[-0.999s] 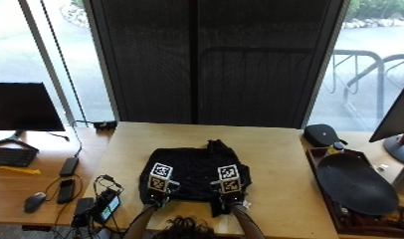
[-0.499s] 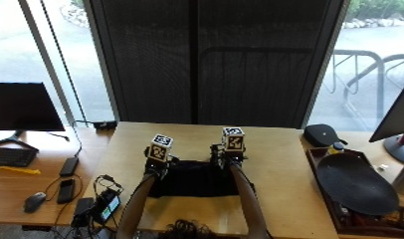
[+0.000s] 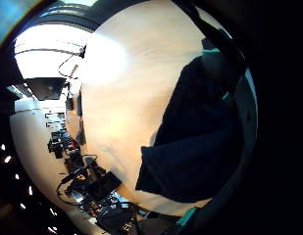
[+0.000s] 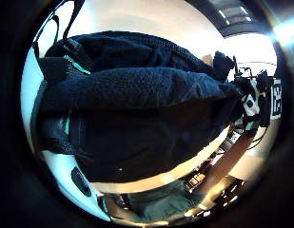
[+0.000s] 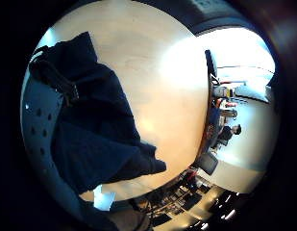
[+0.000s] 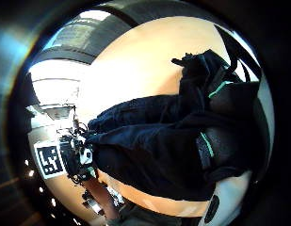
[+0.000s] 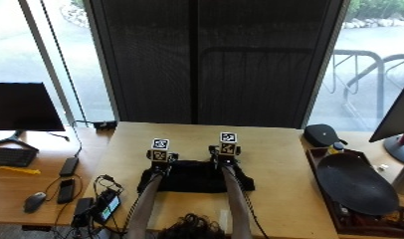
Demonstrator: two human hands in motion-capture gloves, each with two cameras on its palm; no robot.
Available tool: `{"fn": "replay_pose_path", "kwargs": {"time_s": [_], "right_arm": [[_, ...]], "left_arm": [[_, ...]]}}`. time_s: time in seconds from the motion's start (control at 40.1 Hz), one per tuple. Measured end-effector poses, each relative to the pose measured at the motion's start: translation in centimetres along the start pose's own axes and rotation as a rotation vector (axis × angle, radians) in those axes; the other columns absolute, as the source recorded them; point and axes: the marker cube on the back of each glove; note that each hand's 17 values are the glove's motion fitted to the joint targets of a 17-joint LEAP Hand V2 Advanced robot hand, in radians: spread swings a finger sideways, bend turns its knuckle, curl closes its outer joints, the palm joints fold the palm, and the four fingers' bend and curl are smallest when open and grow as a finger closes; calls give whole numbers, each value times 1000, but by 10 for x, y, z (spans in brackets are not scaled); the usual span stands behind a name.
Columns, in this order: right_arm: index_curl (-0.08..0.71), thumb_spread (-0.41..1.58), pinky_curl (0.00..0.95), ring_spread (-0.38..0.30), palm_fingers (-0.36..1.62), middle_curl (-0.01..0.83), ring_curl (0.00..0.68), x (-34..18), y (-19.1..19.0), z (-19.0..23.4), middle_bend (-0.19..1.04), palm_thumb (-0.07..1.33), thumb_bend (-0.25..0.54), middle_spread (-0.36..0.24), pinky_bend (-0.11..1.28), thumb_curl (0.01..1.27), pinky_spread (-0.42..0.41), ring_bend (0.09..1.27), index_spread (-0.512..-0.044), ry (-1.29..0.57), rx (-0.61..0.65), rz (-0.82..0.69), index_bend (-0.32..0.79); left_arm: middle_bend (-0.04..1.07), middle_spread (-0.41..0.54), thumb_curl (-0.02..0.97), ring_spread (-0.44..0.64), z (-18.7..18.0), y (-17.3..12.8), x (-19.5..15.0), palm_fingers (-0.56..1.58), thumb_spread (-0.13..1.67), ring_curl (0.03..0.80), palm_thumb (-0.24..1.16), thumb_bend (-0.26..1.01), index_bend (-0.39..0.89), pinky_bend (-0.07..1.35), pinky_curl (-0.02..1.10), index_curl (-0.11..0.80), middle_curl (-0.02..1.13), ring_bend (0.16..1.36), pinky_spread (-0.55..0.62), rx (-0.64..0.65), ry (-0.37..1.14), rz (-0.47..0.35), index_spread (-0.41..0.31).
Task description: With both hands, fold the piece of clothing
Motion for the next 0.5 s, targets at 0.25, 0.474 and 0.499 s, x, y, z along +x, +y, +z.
{"fn": "replay_pose_path", "kwargs": {"time_s": [0.25, 0.474, 0.499], "right_arm": [[386, 1072, 350, -233, 958, 468, 434, 31, 4, -31, 381, 955, -18, -226, 382, 379, -124, 556, -310, -102, 403, 121, 186], [361, 1184, 415, -51, 314, 383, 401, 84, 77, -33, 117, 785, -55, -103, 588, 355, 111, 346, -330, 43, 404, 246, 96], [352, 1193, 417, -31, 293, 376, 391, 87, 90, -34, 123, 756, -58, -94, 606, 350, 129, 328, -337, 83, 395, 257, 100]], "left_arm": [[501, -290, 334, -251, -4, 7, -21, 768, 1232, 434, 733, -14, 92, 198, 175, 454, 542, 558, 70, 151, 13, -62, -238], [245, -189, 322, -110, -13, 41, -27, 551, 1220, 404, 657, -46, 97, 321, 235, 396, 459, 536, 150, 344, -119, -12, -172], [239, -182, 321, -101, -7, 45, -26, 552, 1220, 402, 648, -41, 100, 325, 239, 391, 455, 537, 155, 328, -129, -1, -168]]}}
